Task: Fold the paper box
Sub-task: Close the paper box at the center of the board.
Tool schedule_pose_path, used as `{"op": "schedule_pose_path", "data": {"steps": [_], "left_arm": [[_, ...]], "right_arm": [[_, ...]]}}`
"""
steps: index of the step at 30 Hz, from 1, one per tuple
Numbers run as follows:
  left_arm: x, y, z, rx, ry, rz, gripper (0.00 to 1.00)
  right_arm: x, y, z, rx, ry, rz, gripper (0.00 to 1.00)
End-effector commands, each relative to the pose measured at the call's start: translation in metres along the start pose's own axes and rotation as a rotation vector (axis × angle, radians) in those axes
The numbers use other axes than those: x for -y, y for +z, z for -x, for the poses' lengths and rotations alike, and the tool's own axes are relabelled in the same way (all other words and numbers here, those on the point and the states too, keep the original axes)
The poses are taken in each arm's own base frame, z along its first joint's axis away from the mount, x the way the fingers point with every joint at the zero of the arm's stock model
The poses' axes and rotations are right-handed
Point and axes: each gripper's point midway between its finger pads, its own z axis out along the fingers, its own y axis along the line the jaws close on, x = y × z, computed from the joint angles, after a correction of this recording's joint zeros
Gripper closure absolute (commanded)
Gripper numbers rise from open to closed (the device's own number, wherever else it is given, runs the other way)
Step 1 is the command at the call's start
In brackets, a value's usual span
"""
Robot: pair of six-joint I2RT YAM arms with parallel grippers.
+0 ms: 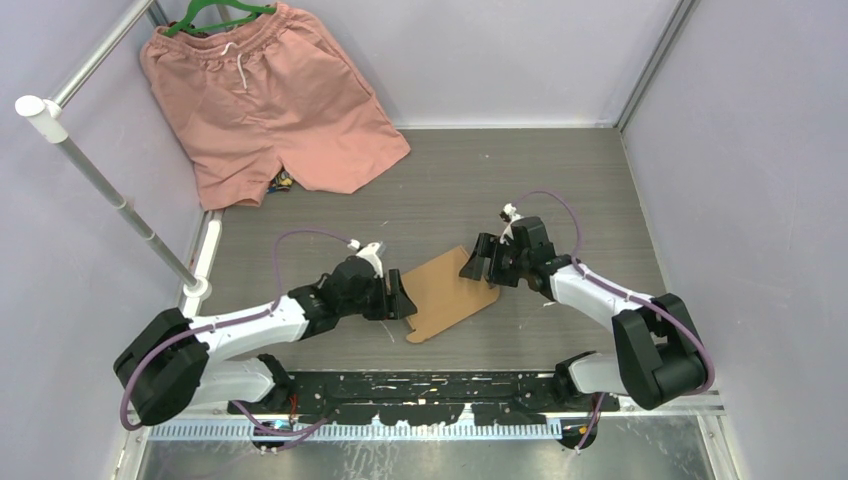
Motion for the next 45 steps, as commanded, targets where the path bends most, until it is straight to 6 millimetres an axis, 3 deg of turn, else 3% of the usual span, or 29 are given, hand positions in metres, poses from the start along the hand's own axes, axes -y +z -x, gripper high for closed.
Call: {"op": "schedule_pose_path", "data": {"steps": [1,12,16,26,32,45], "left_arm": [[0.015,0.001,0.006,0.041,0.006,-0.045,0.39],[0.008,0.005,-0.014,0.012,0.022,0.005,0.39],[-0.003,-0.001,-0.004,0.069,0.04,0.063,0.38],[-0.008,-0.002,0.007,0.102,0.052,0.093,0.37],[-0.003,-0.006,0.013,0.123,0.048,0.074,0.36],[-0.012,-0.023,0.002,0.088,0.039,0.091,0.34]], "right_arm": [[-0.009,-0.001,0.005,0.024,-0.001,0.048,0.22],[-0.017,-0.006,-0.004,0.025,0.031,0.113,0.22],[-0.021,-0.01,-0.016,0.014,0.068,0.165,0.22],[-0.026,-0.02,-0.04,0.01,0.116,0.237,0.25],[-0.028,-0.03,-0.041,0.023,0.107,0.241,0.25],[-0.025,-0.035,-0.042,0.014,0.088,0.206,0.25]]}}
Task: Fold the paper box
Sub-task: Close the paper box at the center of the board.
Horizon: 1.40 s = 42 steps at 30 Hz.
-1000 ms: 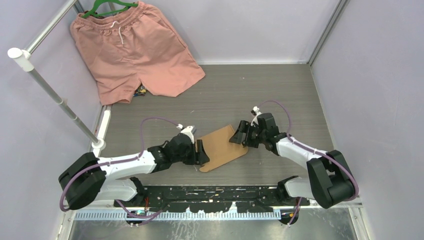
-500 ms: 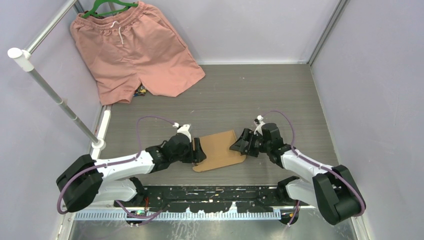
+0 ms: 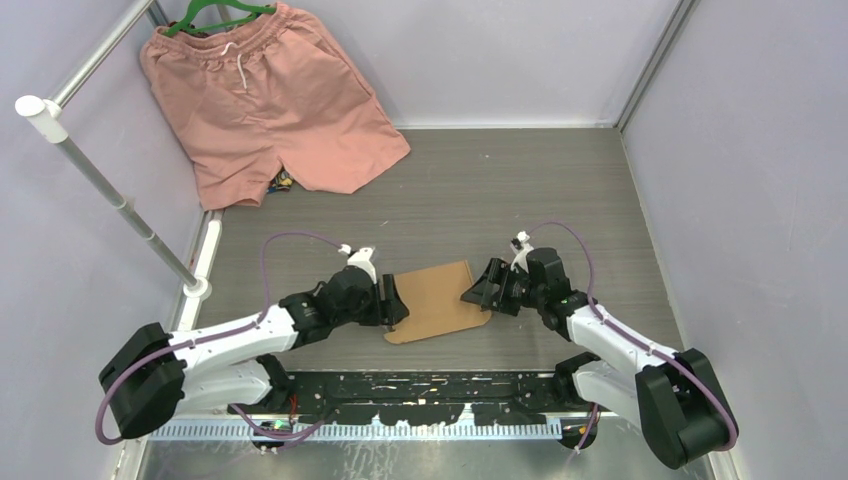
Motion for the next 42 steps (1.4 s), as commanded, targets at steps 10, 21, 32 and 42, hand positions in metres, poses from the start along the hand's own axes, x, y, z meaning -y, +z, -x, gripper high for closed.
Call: {"op": "schedule_pose_path", "data": {"steps": [10,21,32,42], "left_arm": [[-0.003,-0.005,-0.013,-0.025,-0.04,-0.039,0.33],[0.008,0.007,-0.011,-0.02,-0.043,-0.083,0.33],[0.016,0.002,-0.008,-0.015,-0.045,-0.121,0.33],[0.02,0.006,-0.012,-0.029,-0.053,-0.148,0.44]], "right_arm": [[-0.016,0.002,0.013,-0.001,-0.05,0.037,0.25],[-0.016,0.005,0.017,-0.008,-0.071,0.029,0.25],[-0.022,0.008,0.023,-0.006,-0.075,0.043,0.25],[-0.027,0.008,0.022,-0.01,-0.073,0.069,0.25]]}}
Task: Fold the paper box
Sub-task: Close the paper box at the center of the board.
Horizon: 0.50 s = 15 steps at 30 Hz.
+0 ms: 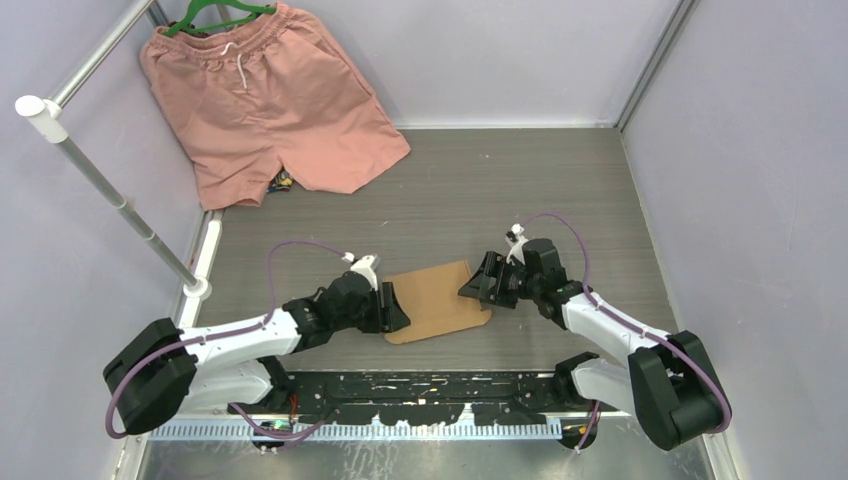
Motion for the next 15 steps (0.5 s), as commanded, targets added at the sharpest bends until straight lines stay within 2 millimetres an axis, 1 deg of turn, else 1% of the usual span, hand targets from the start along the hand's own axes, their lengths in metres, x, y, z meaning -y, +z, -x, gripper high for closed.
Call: {"op": "schedule_pose_path", "data": {"steps": [1,6,15], "left_arm": [[0.018,0.001,0.011,0.039,-0.011,-0.073,0.44],[0.019,-0.002,0.014,0.047,-0.01,-0.073,0.45],[0.028,-0.017,0.028,0.087,0.008,-0.081,0.44]], "right_arm": [[-0.022,0.0,0.014,0.027,-0.042,0.074,0.25],[-0.025,-0.001,0.012,0.018,-0.044,0.086,0.25],[-0.034,-0.008,0.012,0.023,-0.054,0.104,0.25]]}}
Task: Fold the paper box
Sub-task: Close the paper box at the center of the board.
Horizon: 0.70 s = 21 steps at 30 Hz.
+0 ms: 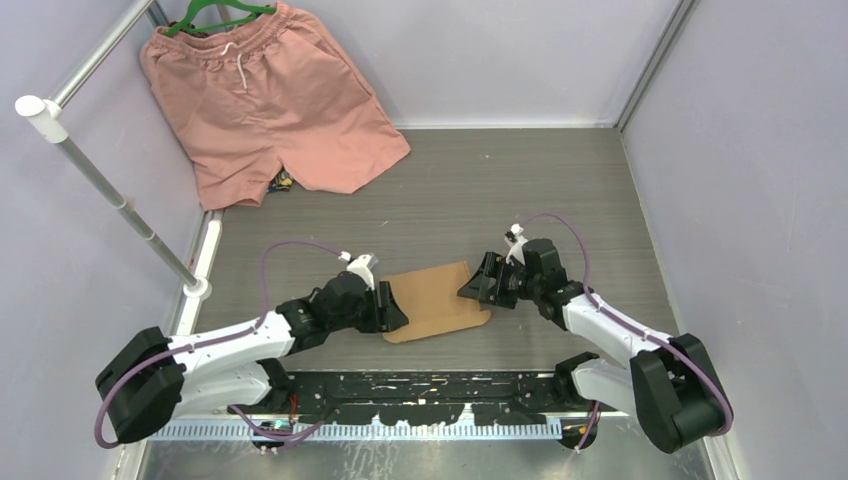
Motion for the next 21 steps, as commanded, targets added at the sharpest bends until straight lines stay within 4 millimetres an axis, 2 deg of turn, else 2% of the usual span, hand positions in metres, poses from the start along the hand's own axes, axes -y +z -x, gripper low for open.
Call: {"op": "schedule_pose_path", "data": {"steps": [1,13,17,21], "left_arm": [[0.027,-0.01,0.027,0.081,0.014,-0.074,0.44],[0.03,-0.024,0.031,0.087,0.029,-0.069,0.43],[0.029,-0.029,0.038,0.118,0.033,-0.054,0.42],[0.028,-0.032,0.039,0.12,0.045,-0.039,0.41]], "right_arm": [[-0.031,-0.008,0.014,0.033,-0.05,0.091,0.25],[-0.036,-0.02,0.011,0.033,-0.057,0.083,0.25],[-0.04,-0.024,0.013,0.039,-0.067,0.087,0.25],[-0.035,-0.024,0.012,0.038,-0.073,0.065,0.25]]}}
